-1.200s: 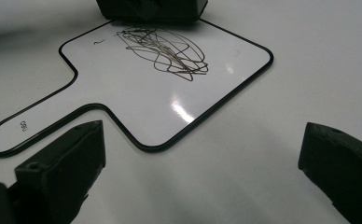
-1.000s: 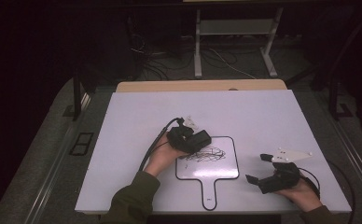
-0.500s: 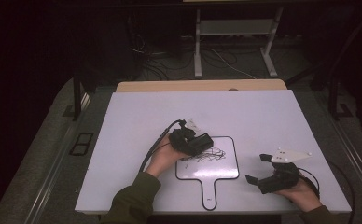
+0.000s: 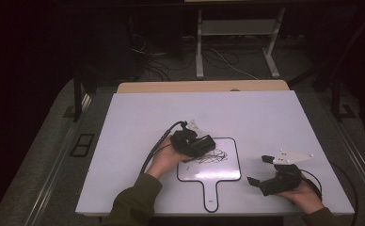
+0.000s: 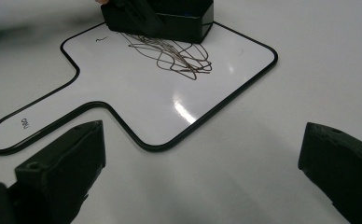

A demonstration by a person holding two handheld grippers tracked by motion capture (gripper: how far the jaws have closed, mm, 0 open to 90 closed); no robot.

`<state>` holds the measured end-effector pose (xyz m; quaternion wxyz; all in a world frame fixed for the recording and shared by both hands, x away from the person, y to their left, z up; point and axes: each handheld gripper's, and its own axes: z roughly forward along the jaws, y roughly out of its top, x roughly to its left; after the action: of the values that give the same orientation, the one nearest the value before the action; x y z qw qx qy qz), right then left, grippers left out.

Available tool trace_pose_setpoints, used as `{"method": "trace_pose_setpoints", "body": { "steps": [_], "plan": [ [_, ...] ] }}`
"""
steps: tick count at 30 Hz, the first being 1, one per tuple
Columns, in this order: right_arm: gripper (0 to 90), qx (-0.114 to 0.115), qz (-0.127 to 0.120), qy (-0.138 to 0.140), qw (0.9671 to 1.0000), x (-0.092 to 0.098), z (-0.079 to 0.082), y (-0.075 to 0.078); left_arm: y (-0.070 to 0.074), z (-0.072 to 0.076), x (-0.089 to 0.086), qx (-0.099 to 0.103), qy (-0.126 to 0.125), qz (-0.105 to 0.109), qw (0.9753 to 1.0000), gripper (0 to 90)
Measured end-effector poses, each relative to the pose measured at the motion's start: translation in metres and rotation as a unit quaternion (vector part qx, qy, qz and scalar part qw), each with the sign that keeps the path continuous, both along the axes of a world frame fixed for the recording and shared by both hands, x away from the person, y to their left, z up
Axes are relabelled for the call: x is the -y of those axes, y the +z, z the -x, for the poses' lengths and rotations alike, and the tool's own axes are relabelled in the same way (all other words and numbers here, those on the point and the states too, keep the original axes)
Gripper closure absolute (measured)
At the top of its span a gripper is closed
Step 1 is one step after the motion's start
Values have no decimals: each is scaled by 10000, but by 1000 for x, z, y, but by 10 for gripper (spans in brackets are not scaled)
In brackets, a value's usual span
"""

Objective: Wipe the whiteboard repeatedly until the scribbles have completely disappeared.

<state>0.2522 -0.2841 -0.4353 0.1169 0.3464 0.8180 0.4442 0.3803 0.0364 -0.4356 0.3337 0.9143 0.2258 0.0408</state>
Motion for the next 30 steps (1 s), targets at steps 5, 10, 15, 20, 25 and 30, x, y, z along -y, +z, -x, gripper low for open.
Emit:
{"method": "trace_pose_setpoints", "body": {
  "steps": [5, 10, 15, 20, 25, 30],
  "plan": [
    [0, -7, 4, 3, 10000, 0, 0, 0, 0, 7, 2, 0, -95, 8, 10000, 391],
    [0, -19, 2, 4, 10000, -1, 0, 0, -1, 15, 6, -26, -100, 41, 9999, 390],
    [0, -18, 2, 2, 10000, -1, 0, 0, 0, 22, 8, 14, -199, 18, 9998, 390],
    [0, -12, 0, 1, 10000, -1, 0, 0, 0, 32, 10, -14, -266, 17, 9996, 390],
    [0, -17, 2, 1, 10000, -1, 0, -1, 0, 35, 11, -33, -346, -8, 9994, 390],
    [0, -9, 5, -2, 10000, -1, 0, 0, 0, 28, 7, -54, -255, 13, 9997, 390]
  ]
}}
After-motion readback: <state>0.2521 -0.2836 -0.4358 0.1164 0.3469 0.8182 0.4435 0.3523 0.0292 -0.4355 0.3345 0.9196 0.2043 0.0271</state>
